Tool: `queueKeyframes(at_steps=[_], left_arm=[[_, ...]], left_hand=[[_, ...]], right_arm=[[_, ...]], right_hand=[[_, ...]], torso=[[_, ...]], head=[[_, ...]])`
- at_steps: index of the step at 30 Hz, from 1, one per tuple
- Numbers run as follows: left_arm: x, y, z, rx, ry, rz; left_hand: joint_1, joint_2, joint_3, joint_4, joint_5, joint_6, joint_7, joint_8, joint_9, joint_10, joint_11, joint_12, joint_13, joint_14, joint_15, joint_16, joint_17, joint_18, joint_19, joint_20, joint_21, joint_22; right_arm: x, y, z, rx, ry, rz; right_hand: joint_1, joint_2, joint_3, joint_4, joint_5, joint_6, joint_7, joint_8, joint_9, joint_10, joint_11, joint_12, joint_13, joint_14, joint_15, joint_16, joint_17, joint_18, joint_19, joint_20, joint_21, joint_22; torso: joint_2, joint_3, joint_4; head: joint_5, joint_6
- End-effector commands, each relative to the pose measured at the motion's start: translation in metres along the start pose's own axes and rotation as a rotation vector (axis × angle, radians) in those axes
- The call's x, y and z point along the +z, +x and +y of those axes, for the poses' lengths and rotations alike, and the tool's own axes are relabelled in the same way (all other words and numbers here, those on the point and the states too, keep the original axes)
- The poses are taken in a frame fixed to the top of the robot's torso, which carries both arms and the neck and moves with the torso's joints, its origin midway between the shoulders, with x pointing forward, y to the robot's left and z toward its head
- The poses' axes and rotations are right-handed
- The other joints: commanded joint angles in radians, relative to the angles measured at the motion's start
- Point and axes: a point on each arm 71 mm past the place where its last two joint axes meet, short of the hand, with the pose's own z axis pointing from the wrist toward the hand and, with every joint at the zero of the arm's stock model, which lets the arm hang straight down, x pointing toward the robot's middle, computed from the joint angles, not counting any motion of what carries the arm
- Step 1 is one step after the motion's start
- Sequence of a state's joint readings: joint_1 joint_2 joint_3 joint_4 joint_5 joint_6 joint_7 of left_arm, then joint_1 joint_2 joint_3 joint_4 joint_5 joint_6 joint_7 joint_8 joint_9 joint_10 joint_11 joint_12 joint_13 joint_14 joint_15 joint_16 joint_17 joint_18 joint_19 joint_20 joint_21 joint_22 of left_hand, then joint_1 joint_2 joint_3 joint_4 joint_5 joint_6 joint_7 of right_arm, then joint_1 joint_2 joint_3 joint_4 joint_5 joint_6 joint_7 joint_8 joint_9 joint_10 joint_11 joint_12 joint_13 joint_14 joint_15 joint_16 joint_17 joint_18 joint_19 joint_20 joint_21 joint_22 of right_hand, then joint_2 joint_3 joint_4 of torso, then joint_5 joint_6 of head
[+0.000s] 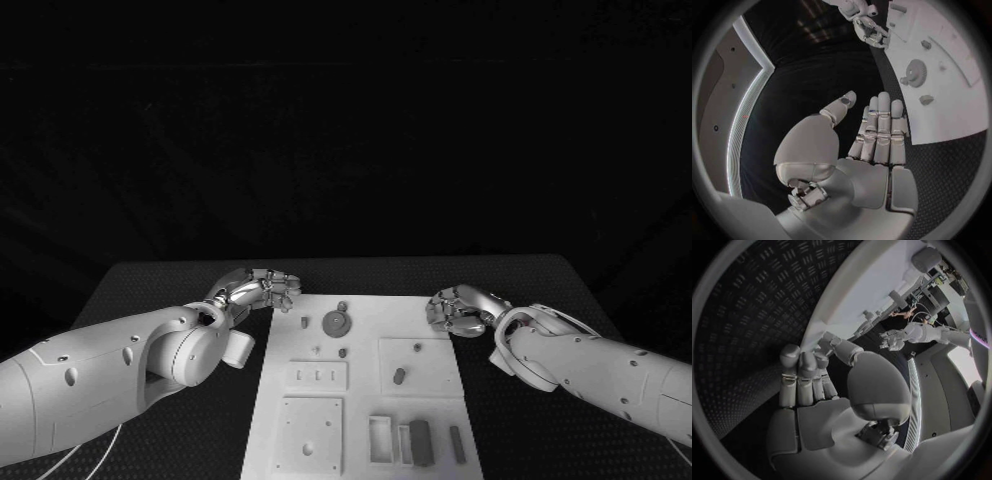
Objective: Assemble the parts on the task board
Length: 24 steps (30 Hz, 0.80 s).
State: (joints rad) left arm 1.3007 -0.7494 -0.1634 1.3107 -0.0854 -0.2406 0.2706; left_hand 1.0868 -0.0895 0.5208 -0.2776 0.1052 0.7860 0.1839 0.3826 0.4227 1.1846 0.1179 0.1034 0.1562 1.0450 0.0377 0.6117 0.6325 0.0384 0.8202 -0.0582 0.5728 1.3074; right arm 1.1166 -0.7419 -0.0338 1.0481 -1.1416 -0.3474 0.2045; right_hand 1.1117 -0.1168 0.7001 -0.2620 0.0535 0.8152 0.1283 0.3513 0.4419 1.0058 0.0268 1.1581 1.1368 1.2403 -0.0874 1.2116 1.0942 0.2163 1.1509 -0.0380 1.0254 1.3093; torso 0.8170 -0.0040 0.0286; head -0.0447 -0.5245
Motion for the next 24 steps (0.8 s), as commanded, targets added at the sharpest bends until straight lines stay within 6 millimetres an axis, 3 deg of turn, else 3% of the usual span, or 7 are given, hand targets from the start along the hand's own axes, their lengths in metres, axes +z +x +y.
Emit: queueKeyframes(at_steps=[1, 13, 24], left_arm=[[0.0004, 0.0027, -0.0016, -0.002, 0.014, 0.019], [0.0001, 0.0039, -0.0015, -0.003, 0.013, 0.022], [-0.0001, 0.0033, -0.0013, -0.003, 0.011, 0.021]], left_hand=[[-0.009, 0.0, -0.001, -0.004, -0.001, -0.001, 0.002, -0.002, 0.001, -0.001, 0.002, -0.007, -0.001, -0.006, 0.0, 0.0, -0.001, 0.015, -0.005, -0.003, 0.007, 0.002], [-0.01, 0.001, -0.002, -0.003, -0.003, -0.001, 0.003, -0.003, 0.002, -0.001, 0.002, -0.008, 0.0, -0.006, 0.0, 0.0, -0.001, 0.015, -0.006, -0.003, 0.007, 0.002], [-0.01, 0.001, -0.001, -0.004, -0.003, -0.001, 0.002, -0.003, 0.002, -0.001, 0.002, -0.008, 0.0, -0.006, 0.0, 0.0, -0.002, 0.015, -0.006, -0.003, 0.007, 0.002]], right_arm=[[-0.0002, 0.0037, -0.0004, -0.013, 0.006, 0.018], [0.0014, 0.0057, 0.0012, -0.011, 0.01, 0.027], [0.002, 0.0054, -0.0001, -0.013, 0.026, 0.022]], right_hand=[[-0.013, -0.003, 0.008, -0.001, -0.005, 0.142, -0.007, 0.009, 0.003, -0.043, -0.016, 0.004, -0.002, -0.001, -0.009, 0.004, 0.002, 0.045, 0.009, 0.0, 0.007, 0.017], [-0.029, -0.009, 0.003, -0.002, -0.005, 0.152, -0.013, 0.015, 0.005, -0.04, -0.021, 0.006, -0.003, 0.0, -0.014, 0.004, 0.003, 0.045, 0.01, -0.002, 0.009, 0.016], [-0.038, 0.003, 0.004, 0.003, -0.005, 0.17, -0.02, 0.026, 0.01, -0.035, -0.027, 0.008, -0.004, 0.003, -0.02, 0.004, 0.004, 0.045, 0.015, -0.005, 0.011, 0.015]], torso=[[0.0, -0.0001, 0.0003], [0.0, -0.0009, 0.0011], [0.0, -0.0008, 0.0004]], head=[[0.0, 0.0], [0.0, -0.002], [-0.002, -0.003]])
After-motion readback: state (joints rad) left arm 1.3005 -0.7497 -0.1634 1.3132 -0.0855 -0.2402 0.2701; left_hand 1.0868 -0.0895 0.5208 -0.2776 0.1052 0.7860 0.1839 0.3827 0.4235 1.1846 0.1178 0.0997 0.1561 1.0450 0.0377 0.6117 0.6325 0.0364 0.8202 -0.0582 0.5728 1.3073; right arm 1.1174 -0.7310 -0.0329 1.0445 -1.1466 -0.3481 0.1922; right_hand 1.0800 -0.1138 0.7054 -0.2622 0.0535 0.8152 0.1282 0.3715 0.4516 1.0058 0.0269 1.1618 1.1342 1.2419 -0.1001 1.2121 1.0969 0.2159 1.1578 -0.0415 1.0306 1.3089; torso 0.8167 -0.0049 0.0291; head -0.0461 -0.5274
